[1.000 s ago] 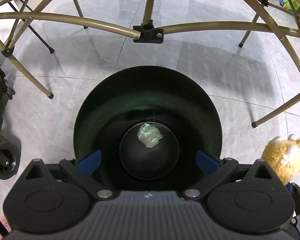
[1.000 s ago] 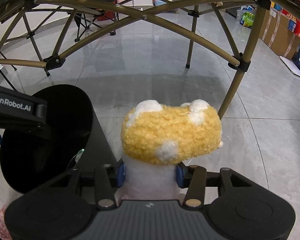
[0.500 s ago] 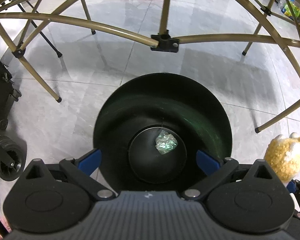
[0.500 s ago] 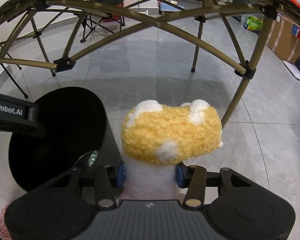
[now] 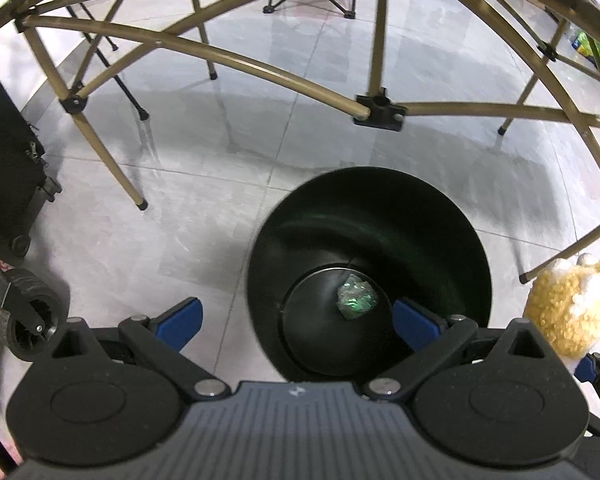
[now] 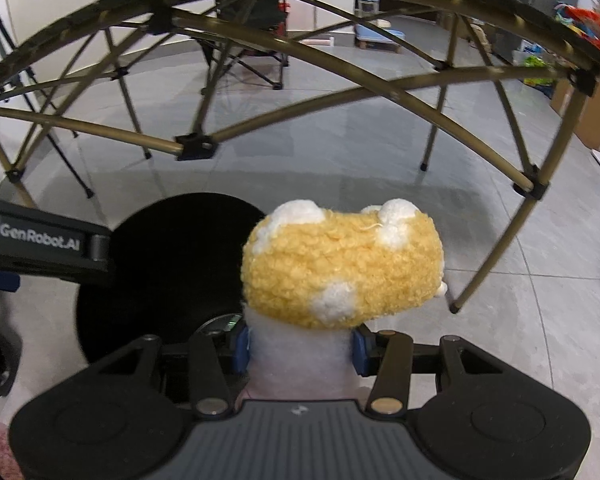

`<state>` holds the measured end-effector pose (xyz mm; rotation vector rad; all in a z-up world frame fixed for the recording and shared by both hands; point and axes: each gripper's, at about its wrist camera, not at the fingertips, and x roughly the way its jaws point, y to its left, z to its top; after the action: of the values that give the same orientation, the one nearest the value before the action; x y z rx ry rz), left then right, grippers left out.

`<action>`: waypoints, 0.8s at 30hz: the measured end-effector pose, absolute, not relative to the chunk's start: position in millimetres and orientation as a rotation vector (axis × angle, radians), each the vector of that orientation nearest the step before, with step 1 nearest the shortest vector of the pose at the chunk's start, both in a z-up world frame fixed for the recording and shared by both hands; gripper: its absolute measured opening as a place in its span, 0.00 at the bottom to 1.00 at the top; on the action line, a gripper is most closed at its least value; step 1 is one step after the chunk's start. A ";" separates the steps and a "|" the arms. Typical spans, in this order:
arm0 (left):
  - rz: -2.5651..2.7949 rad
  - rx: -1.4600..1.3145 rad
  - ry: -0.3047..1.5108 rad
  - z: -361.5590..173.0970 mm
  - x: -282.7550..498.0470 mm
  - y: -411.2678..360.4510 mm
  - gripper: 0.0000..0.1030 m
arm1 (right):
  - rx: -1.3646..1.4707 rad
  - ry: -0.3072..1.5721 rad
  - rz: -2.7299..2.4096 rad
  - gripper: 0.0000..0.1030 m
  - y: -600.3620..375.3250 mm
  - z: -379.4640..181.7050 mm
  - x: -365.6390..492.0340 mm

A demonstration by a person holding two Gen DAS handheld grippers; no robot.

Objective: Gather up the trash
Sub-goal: 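Move the right gripper over the bin and release the yellow plush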

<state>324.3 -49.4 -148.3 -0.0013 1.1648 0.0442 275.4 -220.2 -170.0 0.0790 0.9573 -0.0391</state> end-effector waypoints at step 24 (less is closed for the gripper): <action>0.163 -0.115 1.122 -134.9 310.5 56.4 1.00 | 0.093 1.100 0.143 0.45 -135.0 -166.2 323.6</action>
<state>310.5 56.4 -134.9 -0.1146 1.1223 0.1627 323.6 -135.0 -166.2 0.0927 1.0998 0.1432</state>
